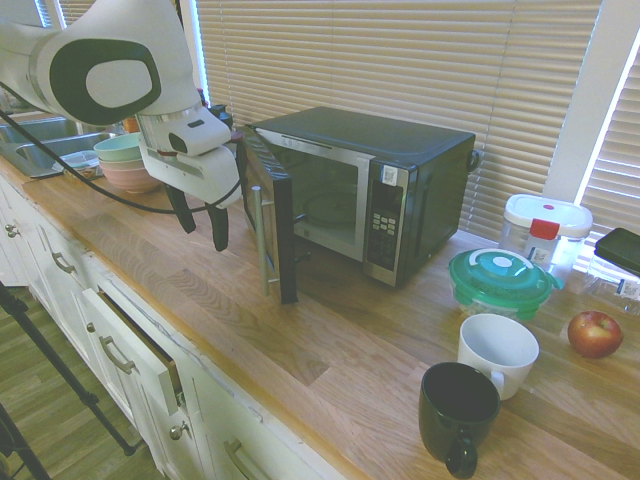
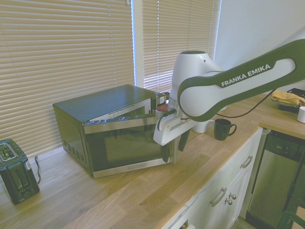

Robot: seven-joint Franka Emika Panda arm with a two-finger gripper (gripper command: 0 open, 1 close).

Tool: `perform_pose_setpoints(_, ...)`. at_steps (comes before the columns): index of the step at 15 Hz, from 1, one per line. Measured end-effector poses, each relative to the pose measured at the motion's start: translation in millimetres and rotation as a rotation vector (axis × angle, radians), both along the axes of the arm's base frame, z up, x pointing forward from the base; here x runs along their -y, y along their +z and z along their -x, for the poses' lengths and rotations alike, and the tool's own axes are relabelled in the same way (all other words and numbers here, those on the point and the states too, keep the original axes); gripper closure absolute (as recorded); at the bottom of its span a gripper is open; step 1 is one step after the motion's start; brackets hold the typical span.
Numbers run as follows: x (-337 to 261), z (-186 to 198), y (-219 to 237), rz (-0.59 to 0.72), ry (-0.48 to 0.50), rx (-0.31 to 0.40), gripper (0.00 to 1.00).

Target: Close the microwave

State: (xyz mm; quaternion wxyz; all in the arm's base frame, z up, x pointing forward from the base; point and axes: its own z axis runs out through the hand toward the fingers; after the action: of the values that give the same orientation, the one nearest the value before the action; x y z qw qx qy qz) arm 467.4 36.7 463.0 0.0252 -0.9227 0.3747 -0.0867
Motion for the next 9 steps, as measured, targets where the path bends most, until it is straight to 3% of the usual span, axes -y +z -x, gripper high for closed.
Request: perform_pose_setpoints(9,16,-73,25,0.011,-0.034,0.027,0.00)
